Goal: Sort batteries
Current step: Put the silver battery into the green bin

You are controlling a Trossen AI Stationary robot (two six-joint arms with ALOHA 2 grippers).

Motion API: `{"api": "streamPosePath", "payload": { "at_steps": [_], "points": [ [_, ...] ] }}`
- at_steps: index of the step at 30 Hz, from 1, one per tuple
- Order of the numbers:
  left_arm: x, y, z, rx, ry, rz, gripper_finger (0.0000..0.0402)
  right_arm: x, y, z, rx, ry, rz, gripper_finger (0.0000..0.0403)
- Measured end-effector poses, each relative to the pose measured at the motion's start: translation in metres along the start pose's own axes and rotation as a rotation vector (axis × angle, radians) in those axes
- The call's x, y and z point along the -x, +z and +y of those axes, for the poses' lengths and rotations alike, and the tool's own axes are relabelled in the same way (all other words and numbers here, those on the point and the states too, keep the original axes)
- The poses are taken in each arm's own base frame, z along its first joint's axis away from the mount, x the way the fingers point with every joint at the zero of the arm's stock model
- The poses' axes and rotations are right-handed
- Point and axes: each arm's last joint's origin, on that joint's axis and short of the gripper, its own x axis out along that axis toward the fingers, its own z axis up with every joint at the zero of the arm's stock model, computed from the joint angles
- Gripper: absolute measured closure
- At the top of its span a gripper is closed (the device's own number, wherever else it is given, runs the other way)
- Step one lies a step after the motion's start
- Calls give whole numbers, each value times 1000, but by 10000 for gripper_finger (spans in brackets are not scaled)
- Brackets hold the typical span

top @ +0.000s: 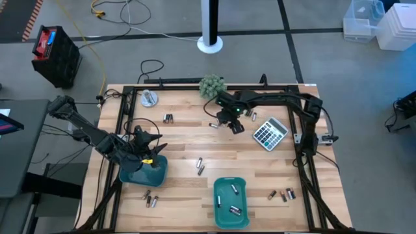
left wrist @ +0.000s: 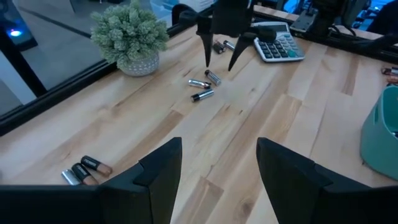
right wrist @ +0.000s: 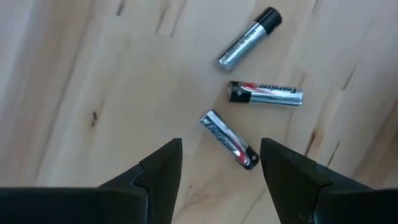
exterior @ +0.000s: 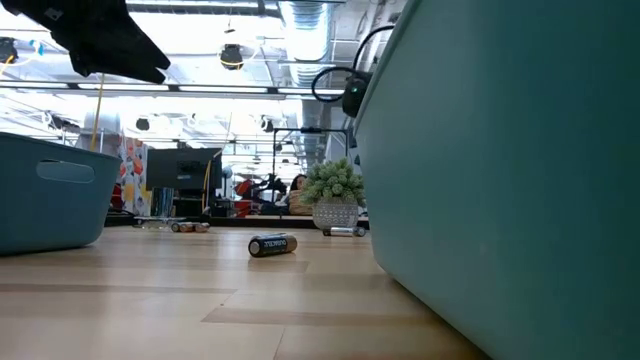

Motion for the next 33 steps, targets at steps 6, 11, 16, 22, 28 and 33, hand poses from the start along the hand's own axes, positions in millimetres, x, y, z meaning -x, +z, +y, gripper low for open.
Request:
{"api": "streamPosePath", "payload": {
  "at_steps": [6,11,16,22,28,33],
  "points": [
    [0,0,0,0,4,-4,201,7,-9,-14,-120,-24,-1,168],
    [0,1,1,-9,24,-27,201,32,-28,-29,-322,-75,-30,168],
    [-2,2,2,-7,61,-53,201,56,-55,-38,-589,-122,-60,168],
    [-2,3,3,-12,69,-53,201,64,-88,-23,-867,-140,-52,168],
    [-2,3,3,-13,69,-53,201,64,-111,0,-1096,-206,9,168],
    [-2,2,3,-14,69,-52,201,56,-121,14,-1224,-227,57,168]
  ]
}}
